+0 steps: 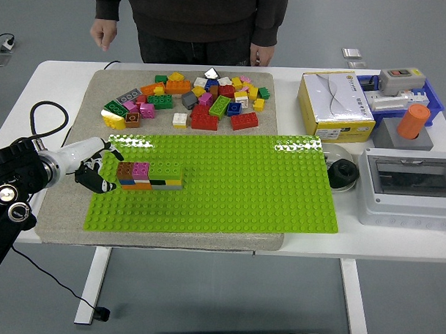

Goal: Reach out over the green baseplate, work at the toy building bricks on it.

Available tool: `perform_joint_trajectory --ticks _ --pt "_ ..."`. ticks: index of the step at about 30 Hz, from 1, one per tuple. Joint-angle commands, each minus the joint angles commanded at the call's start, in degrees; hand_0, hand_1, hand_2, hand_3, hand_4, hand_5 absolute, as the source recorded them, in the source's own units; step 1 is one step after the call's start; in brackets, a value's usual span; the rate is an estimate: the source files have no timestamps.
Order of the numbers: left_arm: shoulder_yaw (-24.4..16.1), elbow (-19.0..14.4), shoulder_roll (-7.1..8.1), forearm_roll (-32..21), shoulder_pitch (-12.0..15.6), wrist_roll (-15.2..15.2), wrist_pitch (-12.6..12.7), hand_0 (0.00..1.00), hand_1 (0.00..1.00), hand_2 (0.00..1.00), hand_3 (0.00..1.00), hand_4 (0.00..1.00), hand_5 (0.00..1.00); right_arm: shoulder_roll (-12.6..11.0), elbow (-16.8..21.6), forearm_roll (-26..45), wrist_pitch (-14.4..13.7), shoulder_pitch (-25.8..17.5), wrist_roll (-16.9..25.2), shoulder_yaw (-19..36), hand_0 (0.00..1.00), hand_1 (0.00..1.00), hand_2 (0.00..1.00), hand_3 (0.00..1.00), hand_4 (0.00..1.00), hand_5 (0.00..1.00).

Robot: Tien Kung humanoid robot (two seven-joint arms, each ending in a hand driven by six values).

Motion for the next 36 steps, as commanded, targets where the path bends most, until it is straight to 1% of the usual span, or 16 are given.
perform_joint_trajectory --ticks 6,16,24,36 --pt "0.1 1.4 -0.52 0.0 0.2 0.0 0.0 0.157 0.007 0.116 0.782 0.778 0.002 0.0 0.0 0.1 0.0 0.0 0.0 -0.1 0.622 0.375 0.520 0.702 0.687 0.852" --pt "0.5 2.0 -1.03 0.2 0.5 0.0 0.2 0.157 0.007 0.116 0.782 0.778 0.002 0.0 0.0 -0.1 0.1 0.0 0.0 0.0 0.621 0.375 0.521 0.703 0.688 0.853" --pt "0.5 1.6 -1.19 0.3 0.8 0.0 0.2 0.157 0.007 0.116 0.782 0.778 0.002 0.0 0.0 -0.2 0.1 -0.1 0.0 0.0 0.621 0.375 0.521 0.703 0.688 0.853" --pt "0.1 -0.3 -1.36 0.9 1.6 0.2 0.5 0.157 0.007 0.116 0.782 0.778 0.002 0.1 0.0 -0.2 0.1 -0.2 -0.1 0.0 0.622 0.376 0.528 0.703 0.689 0.853"
